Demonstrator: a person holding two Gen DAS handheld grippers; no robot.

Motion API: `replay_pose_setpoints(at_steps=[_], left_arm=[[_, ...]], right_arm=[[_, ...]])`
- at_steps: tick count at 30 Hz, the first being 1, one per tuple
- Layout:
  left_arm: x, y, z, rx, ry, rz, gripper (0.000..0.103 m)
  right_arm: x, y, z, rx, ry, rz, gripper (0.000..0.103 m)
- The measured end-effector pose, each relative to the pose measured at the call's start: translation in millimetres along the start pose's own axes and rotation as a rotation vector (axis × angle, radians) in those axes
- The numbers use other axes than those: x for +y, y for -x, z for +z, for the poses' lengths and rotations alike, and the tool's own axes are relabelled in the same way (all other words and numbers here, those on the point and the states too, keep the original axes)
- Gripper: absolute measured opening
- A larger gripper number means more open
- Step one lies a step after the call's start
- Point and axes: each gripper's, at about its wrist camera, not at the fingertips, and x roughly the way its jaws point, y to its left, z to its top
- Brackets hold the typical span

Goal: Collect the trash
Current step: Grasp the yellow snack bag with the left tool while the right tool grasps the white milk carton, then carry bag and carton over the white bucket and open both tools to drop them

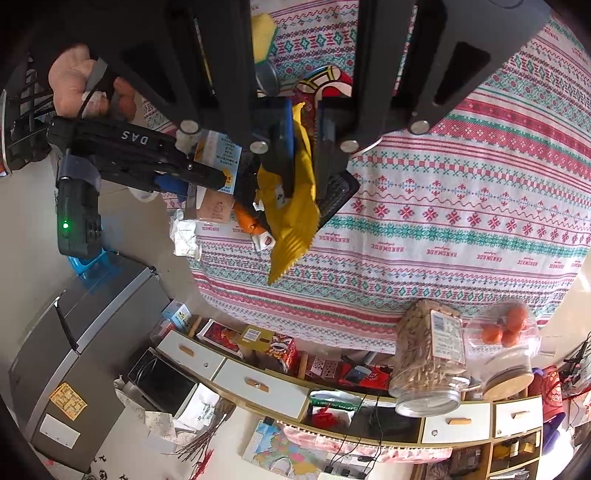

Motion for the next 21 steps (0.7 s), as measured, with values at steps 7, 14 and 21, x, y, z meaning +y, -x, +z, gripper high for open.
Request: replay_pose_setpoints(at_steps=[7,14,21], left_arm=[[-23.3,-0.2,-0.2,-0.019,-0.032,-0.034,0.01],[-58.0,-14.2,-4.3,-0.004,-0.087,-0.072,0.01],[-110.2,-28.2,-4.7,0.002,-0.179,-0.115,0.01]], right_arm=[[-14.2,52.9,-1.0,-0.104,-0.045,0.02,0.053],[-59.7,100.7,-13.9,-0.164,-0.113,-0.057,0.053],[-127.2,141.9,-39.8,-0.193,-0.234,-0.135,0.053]])
